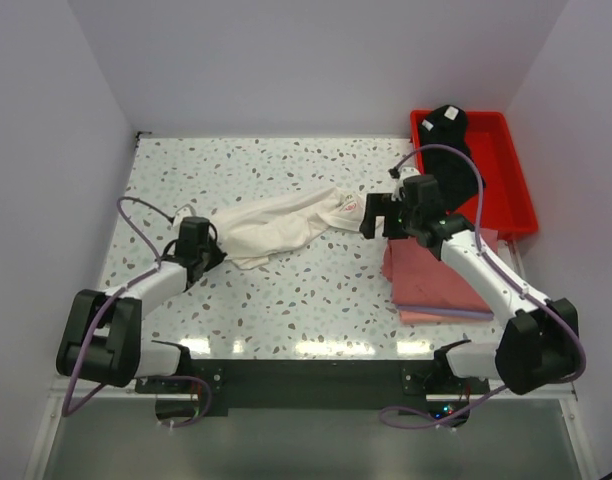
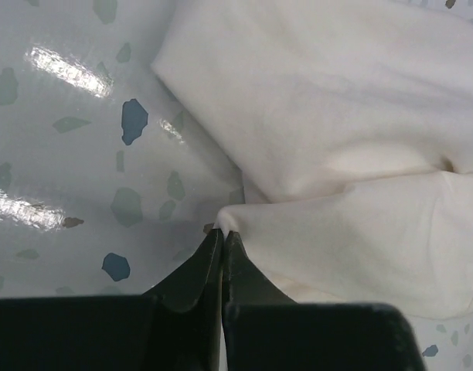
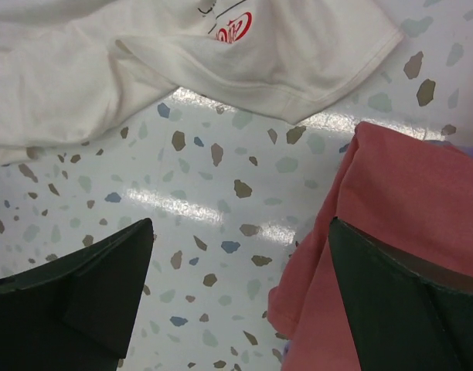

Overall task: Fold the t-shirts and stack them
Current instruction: Flatten the tshirt out

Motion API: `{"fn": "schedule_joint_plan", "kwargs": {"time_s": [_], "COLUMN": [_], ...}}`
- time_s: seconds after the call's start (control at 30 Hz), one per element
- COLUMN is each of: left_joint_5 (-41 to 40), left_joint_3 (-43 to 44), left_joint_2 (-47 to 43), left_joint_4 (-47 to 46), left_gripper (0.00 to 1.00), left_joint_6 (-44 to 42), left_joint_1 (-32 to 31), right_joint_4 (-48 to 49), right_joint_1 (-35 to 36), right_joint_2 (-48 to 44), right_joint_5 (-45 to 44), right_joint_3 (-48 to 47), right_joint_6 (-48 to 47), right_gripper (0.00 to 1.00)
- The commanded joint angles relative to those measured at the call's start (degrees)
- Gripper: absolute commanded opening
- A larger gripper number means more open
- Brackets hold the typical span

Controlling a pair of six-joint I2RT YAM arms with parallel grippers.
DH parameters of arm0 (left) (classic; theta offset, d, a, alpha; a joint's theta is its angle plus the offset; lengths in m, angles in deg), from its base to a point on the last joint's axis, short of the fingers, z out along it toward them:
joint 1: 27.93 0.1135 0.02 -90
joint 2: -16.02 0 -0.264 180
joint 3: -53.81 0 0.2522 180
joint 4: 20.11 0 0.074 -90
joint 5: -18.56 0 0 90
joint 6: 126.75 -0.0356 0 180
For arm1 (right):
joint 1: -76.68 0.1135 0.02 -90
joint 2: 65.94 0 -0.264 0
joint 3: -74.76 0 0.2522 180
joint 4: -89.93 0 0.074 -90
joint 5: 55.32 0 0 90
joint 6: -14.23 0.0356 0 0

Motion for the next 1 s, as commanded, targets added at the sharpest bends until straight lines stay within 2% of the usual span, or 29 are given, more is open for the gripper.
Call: {"fn": "schedule_joint_plan", "kwargs": {"time_s": [0.0,0.1,0.23,0.4,0.5,0.67,0.97], "left_joint_5": [-3.3,-6.4,-12.1,-14.2,-14.8,-16.1,-17.7], "left_joint_3": [0.9,1.2,3.0,5.2,7.0,9.5,11.0], "left_joint_2": [-6.0,-12.2,-22.0,-28.7,-29.9,-29.6,-28.4], "left_joint_4": [0.0,4.3,12.6,16.3,17.6,19.5,20.0], "left_gripper": [0.0,0.0,0.0,0.0,0.0,0.0,0.0], "left_joint_6": [-0.3,0.5,3.1,3.3,3.8,4.2,5.3], "left_joint_1": [0.3,0.3,0.3,0.3,0.3,0.3,0.3], "right_joint_4": [-2.9,-3.7,-5.3,-4.8,-2.7,0.7,0.7], "right_joint_1": [3.5,7.1,7.4,7.9,8.2,8.2,8.2], "right_joint_2": [3.9,9.4,19.6,26.8,29.0,31.9,35.8], "right_joint_5": [-6.9,-12.7,-16.0,-13.5,-11.9,-12.0,-9.0], "right_joint_3": [-4.8,-9.0,-14.9,-17.1,-15.7,-16.1,-15.6], "right_joint_6": [-3.3,-9.2,-14.2,-16.4,-19.1,-18.5,-10.7], "right_gripper": [0.99,0.99,0.96,0.89,0.87,0.81,0.69]}}
